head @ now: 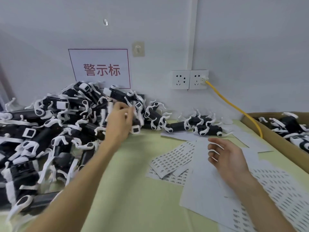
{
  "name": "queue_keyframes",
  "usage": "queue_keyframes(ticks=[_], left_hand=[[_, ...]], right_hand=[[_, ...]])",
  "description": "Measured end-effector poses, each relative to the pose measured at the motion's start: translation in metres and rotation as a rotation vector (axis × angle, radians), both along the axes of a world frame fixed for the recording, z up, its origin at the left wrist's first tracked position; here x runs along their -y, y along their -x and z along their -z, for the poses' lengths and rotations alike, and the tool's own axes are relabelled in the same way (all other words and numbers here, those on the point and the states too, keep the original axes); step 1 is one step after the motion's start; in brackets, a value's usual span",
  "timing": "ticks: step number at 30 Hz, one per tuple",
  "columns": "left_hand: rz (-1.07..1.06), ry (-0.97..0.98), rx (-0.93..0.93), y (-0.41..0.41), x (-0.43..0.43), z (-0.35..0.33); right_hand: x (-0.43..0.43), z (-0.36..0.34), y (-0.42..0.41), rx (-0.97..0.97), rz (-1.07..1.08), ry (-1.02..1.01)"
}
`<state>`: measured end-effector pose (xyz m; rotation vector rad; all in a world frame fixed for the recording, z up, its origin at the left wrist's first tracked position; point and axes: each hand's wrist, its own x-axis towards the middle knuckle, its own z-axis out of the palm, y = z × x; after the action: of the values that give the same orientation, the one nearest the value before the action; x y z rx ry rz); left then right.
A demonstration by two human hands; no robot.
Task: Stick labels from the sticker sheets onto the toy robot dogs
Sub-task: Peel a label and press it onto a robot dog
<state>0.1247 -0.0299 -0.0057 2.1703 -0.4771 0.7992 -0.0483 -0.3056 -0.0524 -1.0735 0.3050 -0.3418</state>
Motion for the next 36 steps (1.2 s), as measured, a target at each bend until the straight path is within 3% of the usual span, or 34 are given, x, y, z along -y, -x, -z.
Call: queue_keyframes(ticks=[4,7,10,15,18,20,22,29,36], left_hand=[[0.215,-0.157,-0.29,0.044,0.051,0.032],[0.308,-0.258,-0.292,0.052,0.065,0.043],[0.216,-0.378,-0.255,0.035,0.055,0.024],[-0.185,-0.425,-0.073,-0.027,-0.016,-0.032],[-0.432,-0.629,-0.419,-0.069,-0.084,-0.042],[-0.373,-0.707,-0.706,-0.083,-0.118,-0.032],[-0.322,-0.693,-0.801,-0.089,-0.131,-0.019],[-0.216,-0.704,-0.628,-0.07,-0.112,-0.019],[-0.018,-0.738,-0.497,-0.038,-0.032,-0.018]], right_hand=[[-0.003,0.0,0.001,-0.02,-0.015,0.006],[-0.004,0.002,0.001,-0.031,-0.026,0.007],[-0.005,0.004,-0.001,-0.044,-0.033,0.01],[-0.007,0.005,-0.002,-0.041,-0.056,0.019],[-0.009,0.004,-0.002,-0.036,-0.074,0.023],[-0.009,0.004,-0.003,-0.028,-0.074,0.018],[-0.009,0.002,-0.003,-0.024,-0.07,0.013],[-0.009,-0.001,-0.001,-0.007,-0.072,0.006],[-0.01,0.003,0.001,-0.027,-0.062,0.014]])
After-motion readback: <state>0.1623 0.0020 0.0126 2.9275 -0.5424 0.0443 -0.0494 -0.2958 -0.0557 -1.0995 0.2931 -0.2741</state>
